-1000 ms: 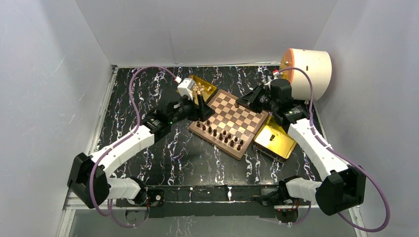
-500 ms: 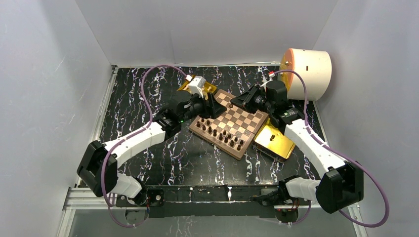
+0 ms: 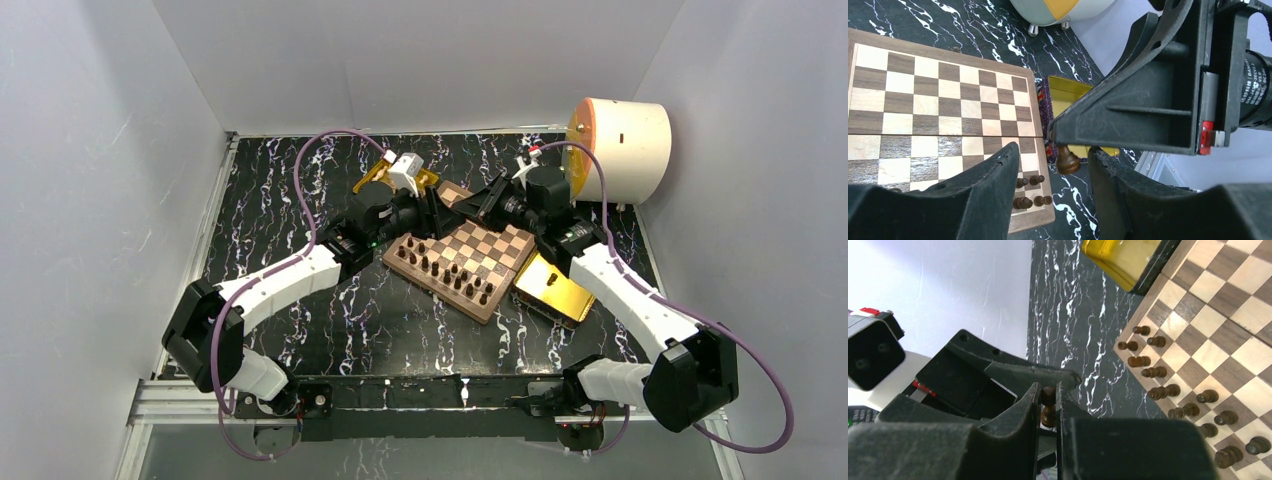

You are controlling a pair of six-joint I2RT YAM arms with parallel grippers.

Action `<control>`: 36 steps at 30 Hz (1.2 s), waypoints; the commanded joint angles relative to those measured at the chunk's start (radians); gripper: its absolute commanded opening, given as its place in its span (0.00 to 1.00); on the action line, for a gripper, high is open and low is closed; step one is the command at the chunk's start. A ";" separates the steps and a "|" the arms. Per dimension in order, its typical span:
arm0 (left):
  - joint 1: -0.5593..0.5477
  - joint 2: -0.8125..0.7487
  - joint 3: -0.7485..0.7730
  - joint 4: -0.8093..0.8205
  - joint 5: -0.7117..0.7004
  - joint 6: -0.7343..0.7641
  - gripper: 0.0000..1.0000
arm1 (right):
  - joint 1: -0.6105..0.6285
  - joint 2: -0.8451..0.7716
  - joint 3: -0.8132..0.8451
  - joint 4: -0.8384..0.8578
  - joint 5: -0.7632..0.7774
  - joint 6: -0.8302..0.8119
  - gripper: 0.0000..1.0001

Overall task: Set up the chess pieces on the board
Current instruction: Pick up the chess piece from the storage box.

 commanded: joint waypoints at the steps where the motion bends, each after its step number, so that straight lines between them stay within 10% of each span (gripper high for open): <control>1: -0.005 -0.024 0.011 0.049 -0.006 0.017 0.47 | 0.033 -0.005 0.028 0.071 0.012 0.005 0.13; 12: -0.005 -0.088 -0.011 -0.031 0.094 0.230 0.06 | 0.035 -0.067 -0.005 0.052 -0.138 -0.161 0.15; 36: -0.006 -0.179 -0.040 -0.351 0.324 0.727 0.00 | 0.031 -0.081 0.051 -0.215 -0.533 -0.442 0.15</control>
